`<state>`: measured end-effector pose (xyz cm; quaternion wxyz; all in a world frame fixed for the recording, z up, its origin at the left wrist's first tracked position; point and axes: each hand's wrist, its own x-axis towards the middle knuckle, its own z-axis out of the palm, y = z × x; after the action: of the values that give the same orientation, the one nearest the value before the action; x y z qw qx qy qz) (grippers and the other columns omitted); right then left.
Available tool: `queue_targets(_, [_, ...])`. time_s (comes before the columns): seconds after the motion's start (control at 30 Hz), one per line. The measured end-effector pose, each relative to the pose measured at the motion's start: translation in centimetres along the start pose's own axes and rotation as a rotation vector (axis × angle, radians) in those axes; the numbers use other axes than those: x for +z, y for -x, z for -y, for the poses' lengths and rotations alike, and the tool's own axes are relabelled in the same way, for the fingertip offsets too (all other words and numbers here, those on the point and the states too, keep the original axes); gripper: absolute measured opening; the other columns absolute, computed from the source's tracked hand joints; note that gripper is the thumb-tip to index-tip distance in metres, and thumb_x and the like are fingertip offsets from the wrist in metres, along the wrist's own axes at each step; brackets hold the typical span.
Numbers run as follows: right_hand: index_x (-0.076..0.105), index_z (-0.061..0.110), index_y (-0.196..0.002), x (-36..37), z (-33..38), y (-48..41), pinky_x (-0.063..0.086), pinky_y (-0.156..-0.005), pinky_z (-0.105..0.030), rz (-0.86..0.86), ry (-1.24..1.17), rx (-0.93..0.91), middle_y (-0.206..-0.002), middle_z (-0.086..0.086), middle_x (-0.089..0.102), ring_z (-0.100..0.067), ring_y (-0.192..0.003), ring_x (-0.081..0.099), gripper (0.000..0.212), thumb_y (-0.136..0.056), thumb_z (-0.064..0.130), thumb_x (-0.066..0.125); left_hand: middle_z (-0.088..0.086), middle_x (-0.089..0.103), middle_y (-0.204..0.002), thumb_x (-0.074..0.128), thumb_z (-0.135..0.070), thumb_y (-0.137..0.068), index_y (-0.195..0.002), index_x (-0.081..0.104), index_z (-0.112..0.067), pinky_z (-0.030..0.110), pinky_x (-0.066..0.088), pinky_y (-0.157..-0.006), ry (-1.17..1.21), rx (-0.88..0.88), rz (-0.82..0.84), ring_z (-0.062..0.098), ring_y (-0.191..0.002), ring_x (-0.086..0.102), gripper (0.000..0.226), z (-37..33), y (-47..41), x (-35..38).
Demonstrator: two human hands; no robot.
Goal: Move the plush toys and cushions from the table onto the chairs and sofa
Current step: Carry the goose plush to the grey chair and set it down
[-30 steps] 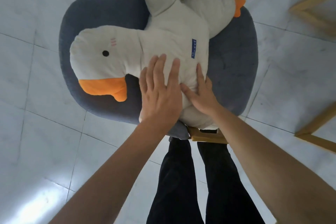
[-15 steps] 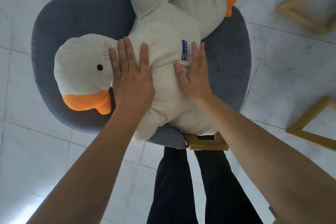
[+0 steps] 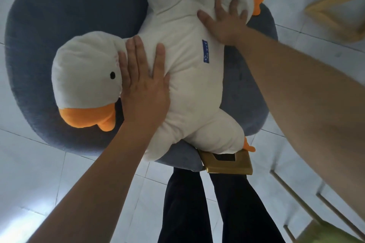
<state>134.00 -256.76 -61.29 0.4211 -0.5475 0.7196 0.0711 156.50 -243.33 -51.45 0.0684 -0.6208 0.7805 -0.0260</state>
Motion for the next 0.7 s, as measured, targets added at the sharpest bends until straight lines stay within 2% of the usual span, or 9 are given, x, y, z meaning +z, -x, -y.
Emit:
queue_targets(0.07, [-0.002, 0.029, -0.162, 0.0, 1.1, 0.4, -0.001, -0.124, -0.061, -0.061, -0.031, 0.050, -0.169, -0.016, -0.014, -0.046, -0.154, -0.011, 0.088, -0.093, 0.079, 0.021, 0.033, 0.016, -0.164, 0.038, -0.034, -0.107, -0.160, 0.027, -0.015, 0.046, -0.018, -0.121, 0.048, -0.027, 0.030, 0.046, -0.154, 0.013, 0.057, -0.4, -0.6, -1.2])
queue_targets(0.13, [0.010, 0.022, -0.163, 0.8, 2.8, 2.5, 0.013, -0.124, -0.059, -0.304, -0.142, -0.009, -0.170, -0.019, -0.001, -0.046, -0.155, 0.003, 0.075, -0.102, 0.062, 0.027, 0.031, 0.021, -0.163, 0.046, -0.030, -0.103, -0.156, 0.036, -0.013, 0.055, -0.003, -0.124, 0.104, -0.042, -0.007, 0.045, -0.154, 0.017, 0.057, -0.6, -0.9, -3.5])
queue_targets(0.2, [0.021, 0.013, -0.161, 1.9, 5.0, 5.0, 0.016, -0.126, -0.051, -0.576, -0.277, -0.218, -0.168, -0.023, 0.009, -0.042, -0.155, 0.013, 0.066, -0.105, 0.046, 0.032, 0.027, 0.036, -0.159, 0.054, -0.021, -0.100, -0.147, 0.052, -0.012, 0.061, 0.012, -0.123, 0.167, -0.018, -0.187, 0.044, -0.150, 0.029, 0.048, -0.2, -0.8, -6.3])
queue_targets(0.23, [0.024, 0.008, -0.159, 2.4, 6.2, 5.8, 0.015, -0.127, -0.048, -0.642, -0.304, -0.335, -0.167, -0.026, 0.012, -0.041, -0.155, 0.015, 0.065, -0.106, 0.043, 0.035, 0.024, 0.043, -0.155, 0.055, -0.018, -0.099, -0.142, 0.059, -0.013, 0.064, 0.016, -0.120, 0.176, -0.017, -0.308, 0.044, -0.148, 0.035, 0.043, 0.2, -0.5, -7.6])
queue_targets(0.3, [0.024, 0.007, -0.159, 3.0, 8.3, 6.3, 0.013, -0.127, -0.048, -0.596, -0.187, -0.497, -0.167, -0.026, 0.012, -0.041, -0.155, 0.014, 0.067, -0.106, 0.045, 0.035, 0.021, 0.045, -0.155, 0.053, -0.022, -0.101, -0.141, 0.061, -0.017, 0.070, 0.014, -0.117, 0.109, -0.041, -0.371, 0.043, -0.147, 0.036, 0.041, 1.6, 0.2, -9.5])
queue_targets(0.4, [0.008, 0.019, -0.163, 2.6, 9.3, 5.3, 0.013, -0.126, -0.054, -0.361, 0.031, -0.559, -0.171, -0.014, 0.003, -0.036, -0.157, 0.008, 0.076, -0.101, 0.061, 0.025, 0.019, 0.023, -0.167, 0.038, -0.041, -0.105, -0.154, 0.040, -0.021, 0.071, 0.002, -0.117, -0.061, -0.146, -0.052, 0.042, -0.155, 0.015, 0.053, 4.4, 0.8, -8.3])
queue_targets(0.47, [0.005, 0.022, -0.163, 2.0, 9.1, 5.5, 0.014, -0.125, -0.054, -0.331, 0.030, -0.570, -0.172, -0.011, 0.001, -0.033, -0.157, 0.008, 0.078, -0.100, 0.064, 0.026, 0.020, 0.015, -0.169, 0.038, -0.039, -0.106, -0.156, 0.034, -0.020, 0.071, 0.002, -0.118, -0.101, -0.116, 0.065, 0.044, -0.155, 0.010, 0.054, 5.0, 1.3, -6.9])
queue_targets(0.6, [0.015, 0.013, -0.162, 4.3, 7.7, 10.5, 0.015, -0.125, -0.054, -0.381, -0.059, -0.525, -0.169, -0.023, 0.004, -0.038, -0.156, 0.010, 0.085, -0.098, 0.068, 0.028, 0.023, 0.016, -0.168, 0.045, -0.026, -0.104, -0.154, 0.038, -0.021, 0.070, 0.002, -0.117, -0.052, -0.084, 0.059, 0.045, -0.155, 0.010, 0.051, 4.2, 1.0, -6.2])
queue_targets(0.7, [0.013, 0.010, -0.162, 9.6, 2.7, 16.6, 0.008, -0.126, -0.055, -0.269, 0.077, -0.604, -0.168, -0.027, 0.000, -0.040, -0.157, 0.000, 0.086, -0.099, 0.065, 0.031, 0.020, 0.015, -0.168, 0.045, -0.024, -0.102, -0.154, 0.038, -0.023, 0.072, 0.003, -0.118, -0.060, -0.113, 0.070, 0.044, -0.155, 0.008, 0.052, 4.6, 0.7, -6.5])
